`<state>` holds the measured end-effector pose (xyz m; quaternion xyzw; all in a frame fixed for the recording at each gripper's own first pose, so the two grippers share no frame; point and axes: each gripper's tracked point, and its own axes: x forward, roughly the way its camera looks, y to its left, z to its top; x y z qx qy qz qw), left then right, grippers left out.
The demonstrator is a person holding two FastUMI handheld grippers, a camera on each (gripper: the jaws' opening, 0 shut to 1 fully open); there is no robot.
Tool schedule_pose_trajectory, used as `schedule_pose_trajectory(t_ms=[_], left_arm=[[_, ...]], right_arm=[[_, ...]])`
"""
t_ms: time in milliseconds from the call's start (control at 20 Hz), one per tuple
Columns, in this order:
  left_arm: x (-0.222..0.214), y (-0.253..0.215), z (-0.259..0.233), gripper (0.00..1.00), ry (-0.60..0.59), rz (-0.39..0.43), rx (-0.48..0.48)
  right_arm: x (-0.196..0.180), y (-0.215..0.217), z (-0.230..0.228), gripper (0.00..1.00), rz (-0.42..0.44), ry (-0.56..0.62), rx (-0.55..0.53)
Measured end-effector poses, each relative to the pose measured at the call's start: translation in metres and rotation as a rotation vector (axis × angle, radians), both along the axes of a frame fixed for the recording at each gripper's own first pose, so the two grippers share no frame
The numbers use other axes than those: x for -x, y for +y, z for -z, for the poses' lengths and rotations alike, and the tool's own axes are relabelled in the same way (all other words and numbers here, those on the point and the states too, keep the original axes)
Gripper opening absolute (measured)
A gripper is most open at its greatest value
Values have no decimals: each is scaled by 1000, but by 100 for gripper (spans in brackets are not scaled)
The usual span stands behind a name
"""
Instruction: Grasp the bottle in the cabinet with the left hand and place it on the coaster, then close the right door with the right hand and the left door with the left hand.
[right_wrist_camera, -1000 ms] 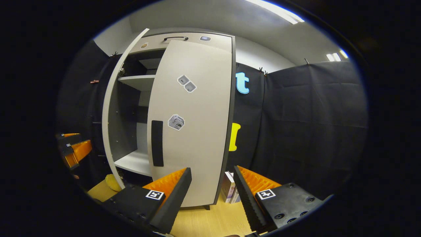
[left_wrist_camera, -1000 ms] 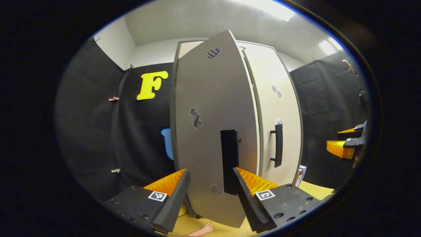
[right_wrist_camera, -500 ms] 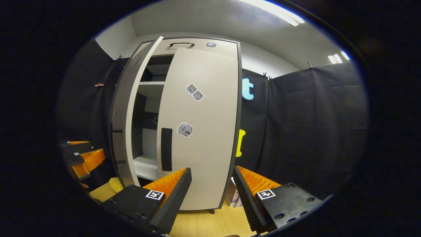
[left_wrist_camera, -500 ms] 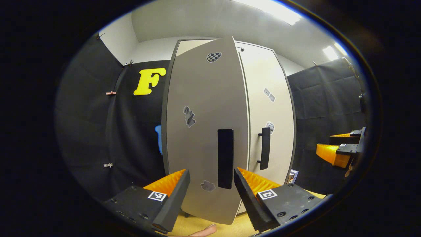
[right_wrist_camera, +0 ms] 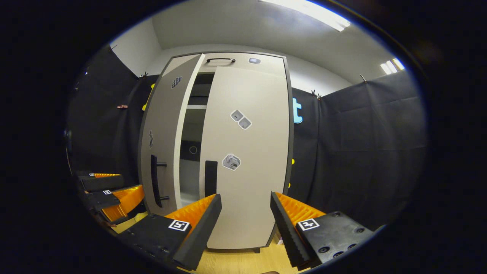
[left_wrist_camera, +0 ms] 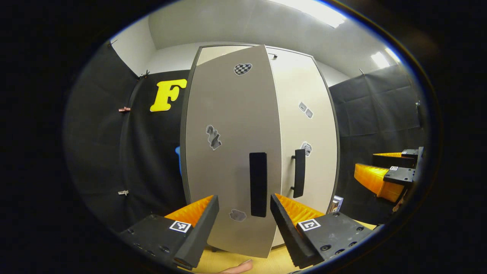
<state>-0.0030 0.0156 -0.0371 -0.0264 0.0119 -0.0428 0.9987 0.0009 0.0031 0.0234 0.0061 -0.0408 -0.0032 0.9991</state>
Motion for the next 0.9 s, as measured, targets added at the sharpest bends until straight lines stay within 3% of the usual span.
schedule_pose_trajectory(t_ms=[400,900], left_arm=[[-3,-4,-7,89,-32,6,-14],[-12,-5,-7,90,-34,-1,-19]], right_arm=[[-7,-1,3,91,-25,31,-78],[-16,-1,7,95,-33,46,-65]])
